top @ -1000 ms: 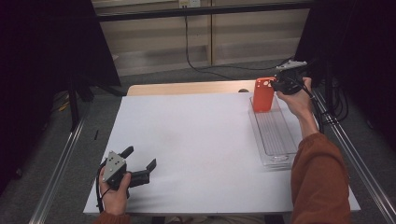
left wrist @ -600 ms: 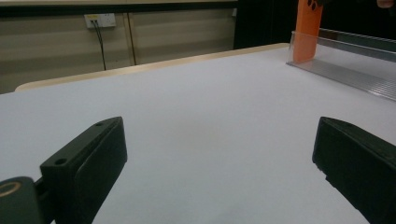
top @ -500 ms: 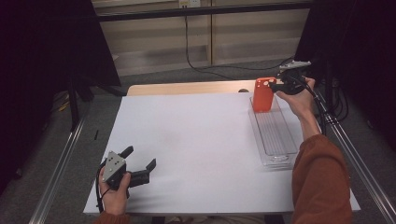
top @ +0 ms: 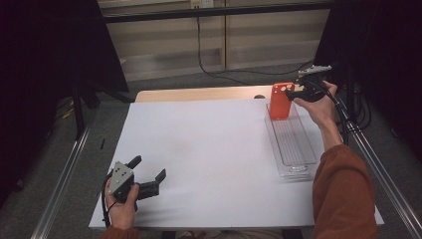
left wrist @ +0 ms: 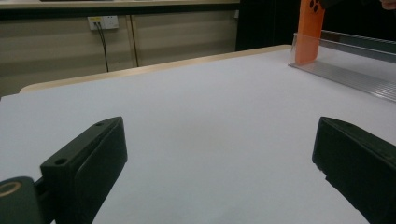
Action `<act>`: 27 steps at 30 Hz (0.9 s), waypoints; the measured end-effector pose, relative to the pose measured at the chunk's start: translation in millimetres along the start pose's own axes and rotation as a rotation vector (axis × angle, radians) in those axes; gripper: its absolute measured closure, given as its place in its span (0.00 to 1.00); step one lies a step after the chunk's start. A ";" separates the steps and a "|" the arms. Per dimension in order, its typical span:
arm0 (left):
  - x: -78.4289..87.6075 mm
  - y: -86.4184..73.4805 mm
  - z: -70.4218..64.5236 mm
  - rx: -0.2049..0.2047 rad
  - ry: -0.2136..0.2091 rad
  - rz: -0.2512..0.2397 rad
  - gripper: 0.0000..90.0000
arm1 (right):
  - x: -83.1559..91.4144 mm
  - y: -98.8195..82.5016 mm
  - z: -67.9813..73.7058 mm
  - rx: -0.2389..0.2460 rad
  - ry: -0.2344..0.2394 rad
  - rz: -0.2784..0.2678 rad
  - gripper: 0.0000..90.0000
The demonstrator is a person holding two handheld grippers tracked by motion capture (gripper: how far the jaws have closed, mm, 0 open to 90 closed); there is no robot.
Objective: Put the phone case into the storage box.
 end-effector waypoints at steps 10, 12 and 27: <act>-0.2 0.3 0.2 0.008 0.007 -0.010 0.03 | 4.4 -1.1 -2.4 -0.052 0.012 0.011 0.15; -0.2 0.3 0.5 0.006 0.007 -0.007 0.03 | 4.4 -2.0 -2.8 -0.063 0.012 0.012 0.13; -2.8 0.2 1.9 0.012 0.029 -0.008 0.03 | 16.3 -15.1 -6.9 -0.117 0.023 -0.051 0.13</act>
Point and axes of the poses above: each handheld gripper's, and its own axes: x roughly backward along the jaws, y roughly out of its top, z roughly to its left, the point moved 1 cm from there along -x, roughly forward along the jaws, and after that the axes turned 14 degrees about -z, right-handed, at the moved point
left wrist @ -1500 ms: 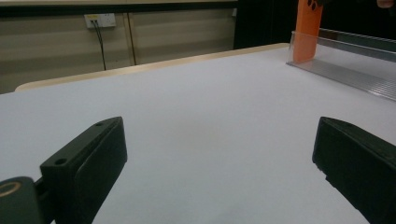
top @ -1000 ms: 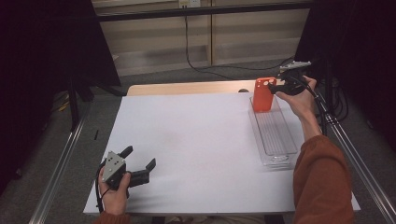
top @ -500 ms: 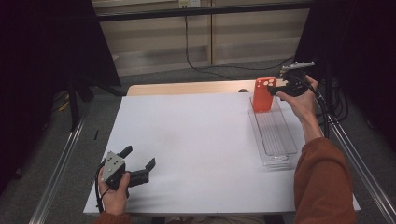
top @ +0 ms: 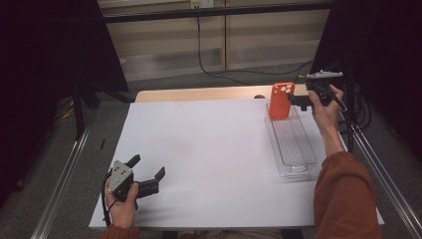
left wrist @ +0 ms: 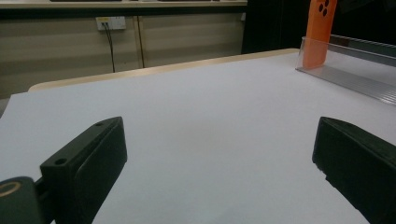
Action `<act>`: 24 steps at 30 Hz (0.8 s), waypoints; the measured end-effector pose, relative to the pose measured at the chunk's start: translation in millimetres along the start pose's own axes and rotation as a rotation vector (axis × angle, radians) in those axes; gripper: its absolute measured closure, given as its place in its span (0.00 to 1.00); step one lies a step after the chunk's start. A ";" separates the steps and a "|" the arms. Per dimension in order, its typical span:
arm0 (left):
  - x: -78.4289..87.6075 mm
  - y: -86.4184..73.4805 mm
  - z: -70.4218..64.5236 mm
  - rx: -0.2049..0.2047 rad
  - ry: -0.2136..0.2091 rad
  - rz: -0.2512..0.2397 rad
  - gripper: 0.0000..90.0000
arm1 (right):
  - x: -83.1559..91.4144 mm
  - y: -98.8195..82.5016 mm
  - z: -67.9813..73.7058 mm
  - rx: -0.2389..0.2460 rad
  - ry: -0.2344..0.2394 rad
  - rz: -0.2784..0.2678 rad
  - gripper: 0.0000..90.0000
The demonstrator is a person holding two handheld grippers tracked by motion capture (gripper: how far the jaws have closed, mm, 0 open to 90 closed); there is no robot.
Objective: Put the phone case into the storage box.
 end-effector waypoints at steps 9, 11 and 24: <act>0.7 0.6 0.5 -0.007 0.000 -0.007 0.03 | 8.7 -4.0 1.6 -0.036 -0.005 -0.052 0.15; 0.9 0.7 -0.1 -0.008 -0.004 -0.007 0.03 | 11.2 -4.2 2.8 -0.041 -0.008 -0.059 0.16; 2.9 1.5 -2.7 -0.001 -0.011 -0.016 0.03 | 24.1 -10.7 15.0 -0.031 0.021 -0.121 0.04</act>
Point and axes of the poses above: each handheld gripper's, and its own axes: x roughly backward along the jaws, y roughly out of its top, z roughly to its left, the point moved 1 cm from there along -x, roughly forward along the jaws, and after that the axes turned 14 degrees about -z, right-handed, at the moved point
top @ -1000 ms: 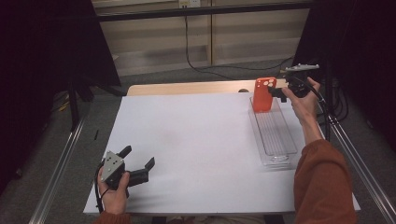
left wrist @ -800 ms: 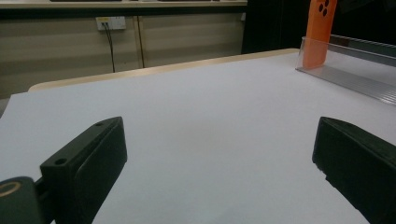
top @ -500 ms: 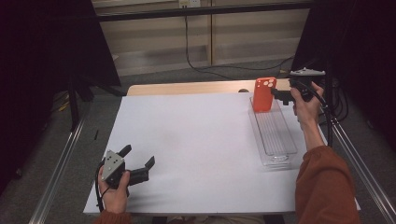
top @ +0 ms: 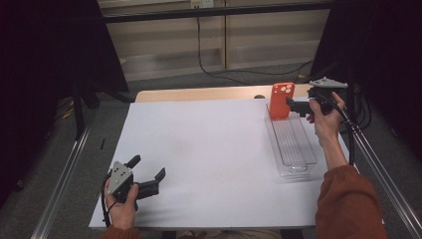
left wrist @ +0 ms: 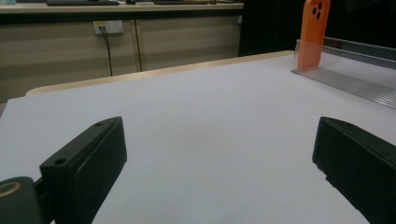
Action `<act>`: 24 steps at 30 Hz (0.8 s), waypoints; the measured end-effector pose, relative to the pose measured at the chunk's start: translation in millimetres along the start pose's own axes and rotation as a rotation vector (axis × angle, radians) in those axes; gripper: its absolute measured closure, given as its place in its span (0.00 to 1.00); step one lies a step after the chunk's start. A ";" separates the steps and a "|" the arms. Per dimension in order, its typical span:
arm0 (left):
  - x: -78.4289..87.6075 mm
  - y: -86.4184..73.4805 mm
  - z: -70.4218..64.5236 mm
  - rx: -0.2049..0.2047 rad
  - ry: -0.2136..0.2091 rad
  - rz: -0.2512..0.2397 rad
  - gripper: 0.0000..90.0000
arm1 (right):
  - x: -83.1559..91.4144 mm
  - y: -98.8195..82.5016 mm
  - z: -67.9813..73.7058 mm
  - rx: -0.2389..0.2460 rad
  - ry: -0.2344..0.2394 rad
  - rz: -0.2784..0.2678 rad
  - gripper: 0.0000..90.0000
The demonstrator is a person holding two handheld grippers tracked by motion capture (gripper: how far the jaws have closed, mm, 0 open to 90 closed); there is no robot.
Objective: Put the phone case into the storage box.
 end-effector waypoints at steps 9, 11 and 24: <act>1.5 0.9 0.7 0.000 0.002 -0.004 0.03 | 13.4 -4.2 7.2 0.007 -0.049 -0.107 0.07; 1.4 1.2 0.6 0.000 0.008 -0.010 0.03 | 17.6 -4.8 7.9 0.007 -0.038 -0.123 0.03; 2.9 2.1 0.7 0.006 0.006 -0.014 0.03 | 44.6 -11.5 14.2 0.002 -0.028 -0.189 0.00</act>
Point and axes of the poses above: each handheld gripper's, and its own axes: x roughly backward along the jaws, y roughly out of its top, z roughly to its left, the point moved 1 cm from there along -x, roughly forward along the jaws, and after that the axes turned 14 degrees about -z, right-handed, at the moved point
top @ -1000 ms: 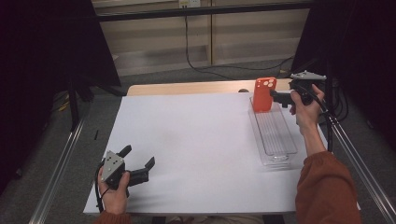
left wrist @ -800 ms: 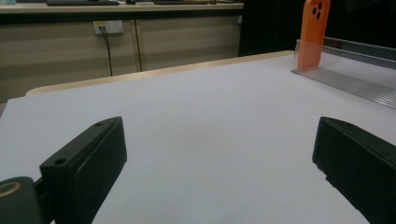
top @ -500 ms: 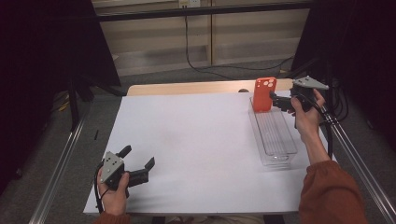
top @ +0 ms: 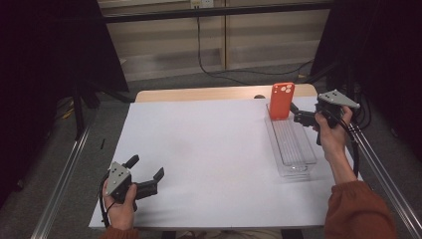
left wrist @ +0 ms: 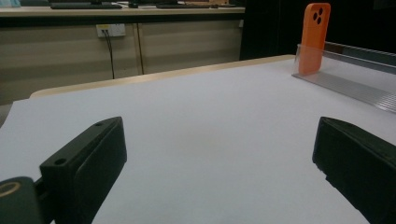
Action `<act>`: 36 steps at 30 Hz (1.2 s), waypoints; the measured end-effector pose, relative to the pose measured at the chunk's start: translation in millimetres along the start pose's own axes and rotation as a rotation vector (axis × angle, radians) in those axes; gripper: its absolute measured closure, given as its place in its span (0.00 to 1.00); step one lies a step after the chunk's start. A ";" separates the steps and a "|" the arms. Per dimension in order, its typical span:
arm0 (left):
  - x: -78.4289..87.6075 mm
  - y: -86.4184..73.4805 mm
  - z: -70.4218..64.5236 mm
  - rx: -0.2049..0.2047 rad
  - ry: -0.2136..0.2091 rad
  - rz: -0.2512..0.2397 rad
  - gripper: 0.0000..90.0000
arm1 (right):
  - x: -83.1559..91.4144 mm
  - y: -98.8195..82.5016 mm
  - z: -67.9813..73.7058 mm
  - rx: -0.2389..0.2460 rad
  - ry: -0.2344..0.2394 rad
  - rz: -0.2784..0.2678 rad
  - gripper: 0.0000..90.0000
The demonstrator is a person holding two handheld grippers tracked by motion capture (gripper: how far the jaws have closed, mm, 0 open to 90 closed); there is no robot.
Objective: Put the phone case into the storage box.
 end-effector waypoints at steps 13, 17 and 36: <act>1.4 1.2 -0.4 -0.012 0.002 -0.006 0.03 | 25.6 -3.7 1.3 -0.046 0.015 -0.007 0.00; 1.4 1.1 -0.4 -0.010 0.003 -0.006 0.03 | 33.2 -6.6 5.1 -0.050 0.028 -0.002 0.00; 2.4 1.1 -0.3 -0.008 0.011 0.001 0.03 | 65.7 -13.5 18.7 -0.037 0.040 -0.025 0.00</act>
Point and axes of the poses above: each handheld gripper's, and its own axes: x roughly backward along the jaws, y roughly out of its top, z roughly to its left, the point moved 1 cm from there along -x, roughly forward along the jaws, and after that the axes turned 14 degrees about -z, right-handed, at the moved point
